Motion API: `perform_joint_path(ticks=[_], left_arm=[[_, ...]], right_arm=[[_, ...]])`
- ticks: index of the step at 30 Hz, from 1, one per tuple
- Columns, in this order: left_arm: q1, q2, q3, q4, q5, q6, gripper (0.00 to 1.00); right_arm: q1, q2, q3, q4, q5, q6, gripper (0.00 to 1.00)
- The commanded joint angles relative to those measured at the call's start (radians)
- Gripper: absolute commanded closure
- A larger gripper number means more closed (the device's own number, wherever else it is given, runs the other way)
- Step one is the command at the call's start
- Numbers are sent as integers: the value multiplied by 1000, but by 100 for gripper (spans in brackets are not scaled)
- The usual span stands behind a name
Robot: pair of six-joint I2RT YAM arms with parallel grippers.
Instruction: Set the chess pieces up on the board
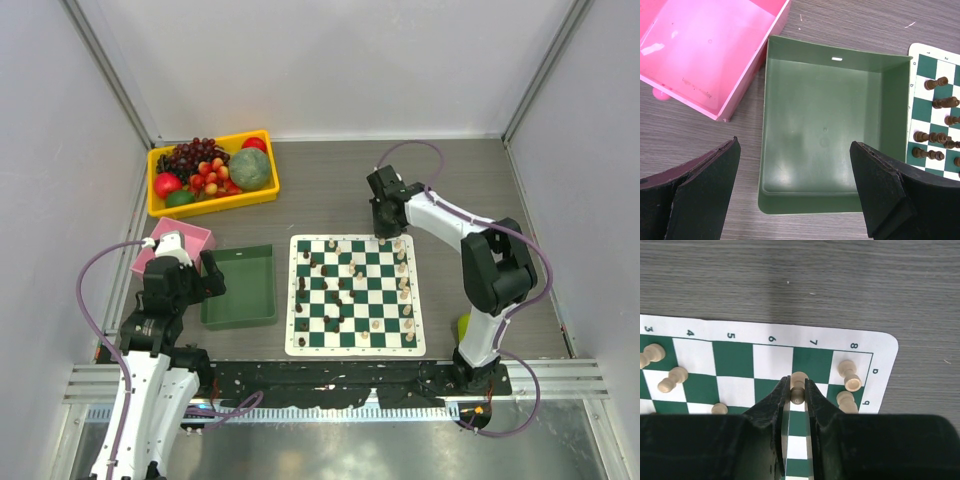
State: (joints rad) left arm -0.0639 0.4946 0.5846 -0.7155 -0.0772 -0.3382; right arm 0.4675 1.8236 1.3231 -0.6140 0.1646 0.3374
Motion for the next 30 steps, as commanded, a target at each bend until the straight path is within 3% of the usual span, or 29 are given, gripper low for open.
perform_joint_path(ticks=[1,30], left_arm=[[3,-4,35,22,11,1,1],[3,4,35,24,11,-1,1]], right_arm=[[-10,-26,-13,39,-10,-14,83],[-32,39,-25,59,19,-14,83]])
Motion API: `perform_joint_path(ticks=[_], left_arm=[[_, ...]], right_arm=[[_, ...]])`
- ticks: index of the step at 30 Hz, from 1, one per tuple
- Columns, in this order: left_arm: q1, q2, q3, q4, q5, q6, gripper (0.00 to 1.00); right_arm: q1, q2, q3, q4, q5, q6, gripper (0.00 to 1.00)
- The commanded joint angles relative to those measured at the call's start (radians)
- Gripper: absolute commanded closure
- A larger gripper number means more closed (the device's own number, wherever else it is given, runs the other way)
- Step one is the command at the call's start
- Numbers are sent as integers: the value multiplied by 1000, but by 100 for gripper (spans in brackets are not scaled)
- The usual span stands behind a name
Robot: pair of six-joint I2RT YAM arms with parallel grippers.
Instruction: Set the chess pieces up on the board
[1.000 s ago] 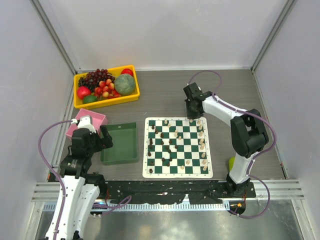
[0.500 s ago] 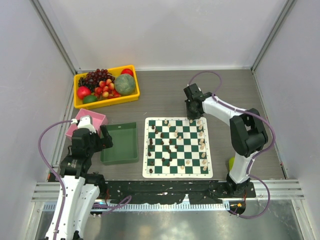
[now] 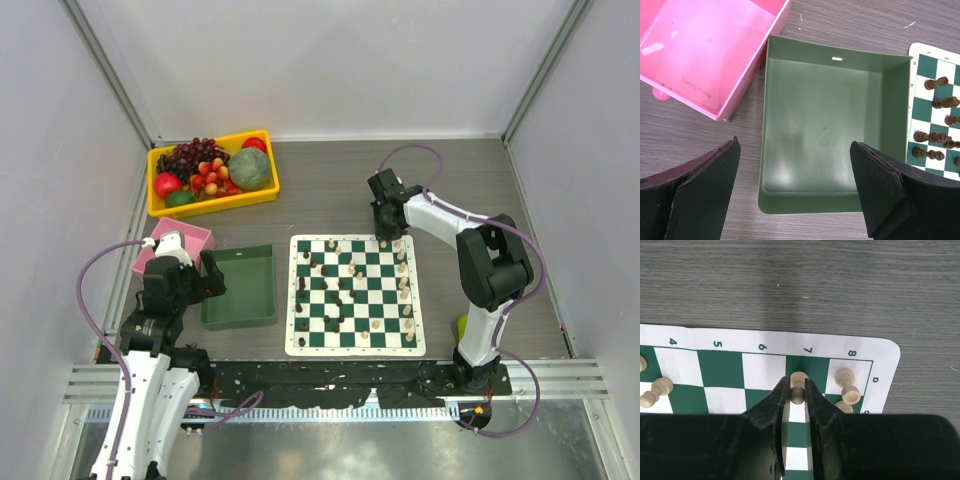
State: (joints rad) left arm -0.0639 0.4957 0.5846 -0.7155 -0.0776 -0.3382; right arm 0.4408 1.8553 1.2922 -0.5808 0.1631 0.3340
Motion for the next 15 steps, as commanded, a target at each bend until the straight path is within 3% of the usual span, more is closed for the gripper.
perform_joint_path(ticks=[1,15], left_arm=[[3,6,34,25,12,1,1],[1,3,35,24,10,-1,1]], right_arm=[[-5,7,4,25,23,-12,83],[-4,10,4,22,49,-13,82]])
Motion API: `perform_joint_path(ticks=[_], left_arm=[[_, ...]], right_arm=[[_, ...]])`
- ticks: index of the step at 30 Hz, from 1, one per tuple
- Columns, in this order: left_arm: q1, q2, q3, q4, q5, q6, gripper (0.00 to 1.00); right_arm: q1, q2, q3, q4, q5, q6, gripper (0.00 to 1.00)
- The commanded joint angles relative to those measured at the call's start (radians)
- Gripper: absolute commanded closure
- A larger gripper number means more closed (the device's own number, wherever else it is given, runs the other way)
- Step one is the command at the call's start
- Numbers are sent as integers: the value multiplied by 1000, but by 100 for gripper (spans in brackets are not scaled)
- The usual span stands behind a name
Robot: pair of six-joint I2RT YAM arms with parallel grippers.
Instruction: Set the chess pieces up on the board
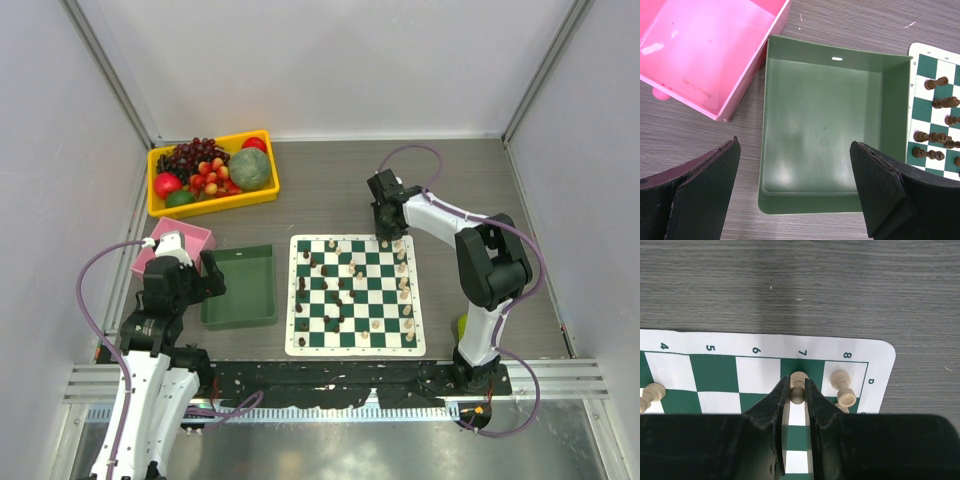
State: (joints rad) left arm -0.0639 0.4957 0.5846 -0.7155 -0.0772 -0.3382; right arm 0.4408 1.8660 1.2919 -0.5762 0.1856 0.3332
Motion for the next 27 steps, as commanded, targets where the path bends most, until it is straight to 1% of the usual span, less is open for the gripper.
perform_joint_path(ticks=[1,17,27], left_arm=[[3,3,34,24,10,-1,1],[3,0,34,24,10,-1,1],[1,-2,34,24,11,-1,1]], right_arm=[[-5,1,4,18,25,-16,82],[-4,6,-11,32,-3,-11,78],[-5,-2,0,35,-2,-11,78]])
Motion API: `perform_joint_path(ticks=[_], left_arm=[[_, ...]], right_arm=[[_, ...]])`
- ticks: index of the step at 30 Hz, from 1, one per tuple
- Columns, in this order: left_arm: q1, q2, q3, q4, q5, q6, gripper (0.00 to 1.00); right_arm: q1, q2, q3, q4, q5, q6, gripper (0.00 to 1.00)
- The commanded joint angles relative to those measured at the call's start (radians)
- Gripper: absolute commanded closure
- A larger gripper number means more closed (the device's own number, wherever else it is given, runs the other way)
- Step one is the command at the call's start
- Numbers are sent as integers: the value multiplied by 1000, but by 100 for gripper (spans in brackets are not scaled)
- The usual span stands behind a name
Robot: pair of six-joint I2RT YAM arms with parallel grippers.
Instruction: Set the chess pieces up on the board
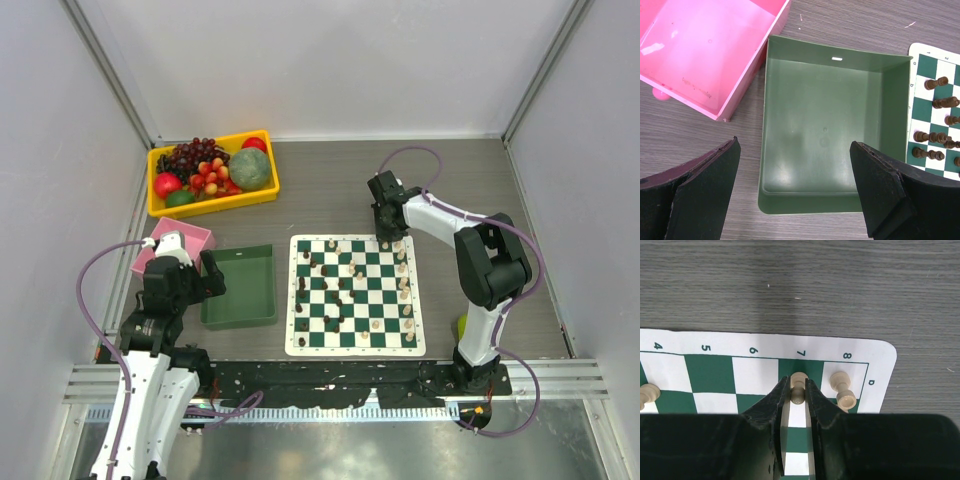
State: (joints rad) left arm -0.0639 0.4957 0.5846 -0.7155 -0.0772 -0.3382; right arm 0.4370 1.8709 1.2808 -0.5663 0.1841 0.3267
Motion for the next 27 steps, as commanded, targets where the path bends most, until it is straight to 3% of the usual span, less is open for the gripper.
perform_joint_path(ticks=[1,27], left_arm=[[3,-2,34,24,11,-1,1],[3,-6,32,24,13,-1,1]], right_arm=[[-1,-3,11,26,2,-2,78],[9,-93,75,-24,-2,-31,65]])
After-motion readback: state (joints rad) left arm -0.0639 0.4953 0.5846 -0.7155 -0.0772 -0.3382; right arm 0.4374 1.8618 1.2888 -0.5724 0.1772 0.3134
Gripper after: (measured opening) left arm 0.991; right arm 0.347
